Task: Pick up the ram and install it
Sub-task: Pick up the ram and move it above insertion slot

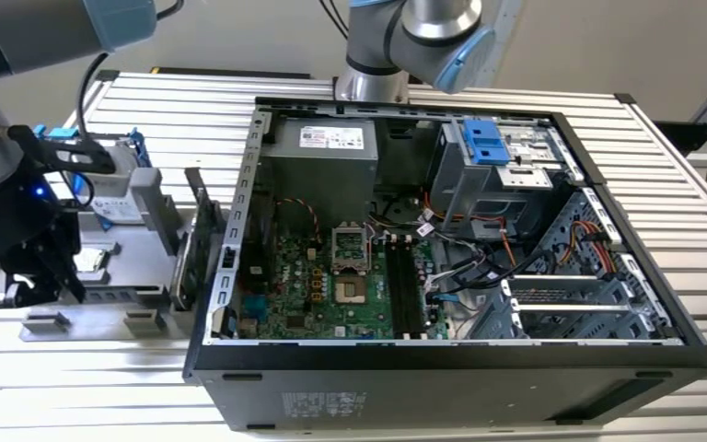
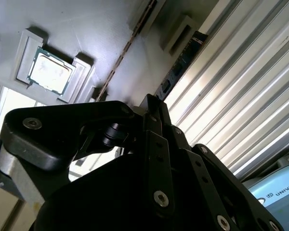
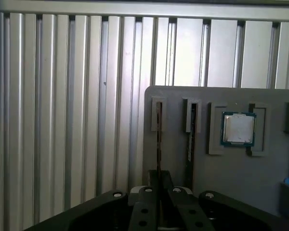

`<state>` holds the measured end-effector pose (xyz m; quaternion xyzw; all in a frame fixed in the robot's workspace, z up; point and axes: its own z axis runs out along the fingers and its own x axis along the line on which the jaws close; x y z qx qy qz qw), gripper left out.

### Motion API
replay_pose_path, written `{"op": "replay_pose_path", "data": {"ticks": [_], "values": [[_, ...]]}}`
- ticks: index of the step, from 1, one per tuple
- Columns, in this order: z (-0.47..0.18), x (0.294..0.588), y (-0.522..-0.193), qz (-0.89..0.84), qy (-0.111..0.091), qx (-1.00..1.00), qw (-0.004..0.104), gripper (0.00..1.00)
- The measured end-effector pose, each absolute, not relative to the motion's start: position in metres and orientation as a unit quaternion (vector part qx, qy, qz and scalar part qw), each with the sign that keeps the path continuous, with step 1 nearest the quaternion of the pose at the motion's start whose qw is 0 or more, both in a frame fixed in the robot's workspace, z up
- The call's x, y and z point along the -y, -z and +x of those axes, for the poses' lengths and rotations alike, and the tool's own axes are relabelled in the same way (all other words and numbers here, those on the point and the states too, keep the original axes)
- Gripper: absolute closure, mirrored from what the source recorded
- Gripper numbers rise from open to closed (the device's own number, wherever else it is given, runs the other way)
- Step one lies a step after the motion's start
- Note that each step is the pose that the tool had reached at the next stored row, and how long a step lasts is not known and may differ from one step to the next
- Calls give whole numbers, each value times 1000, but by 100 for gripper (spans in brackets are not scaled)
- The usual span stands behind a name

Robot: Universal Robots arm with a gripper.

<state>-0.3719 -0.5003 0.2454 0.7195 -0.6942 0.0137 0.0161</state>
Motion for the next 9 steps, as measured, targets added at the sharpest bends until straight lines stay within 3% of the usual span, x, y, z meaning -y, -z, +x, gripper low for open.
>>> {"op": "replay_pose_path", "data": {"ticks": [9], "values": [[-372,500,-253,720,-14,694,16,100]]}}
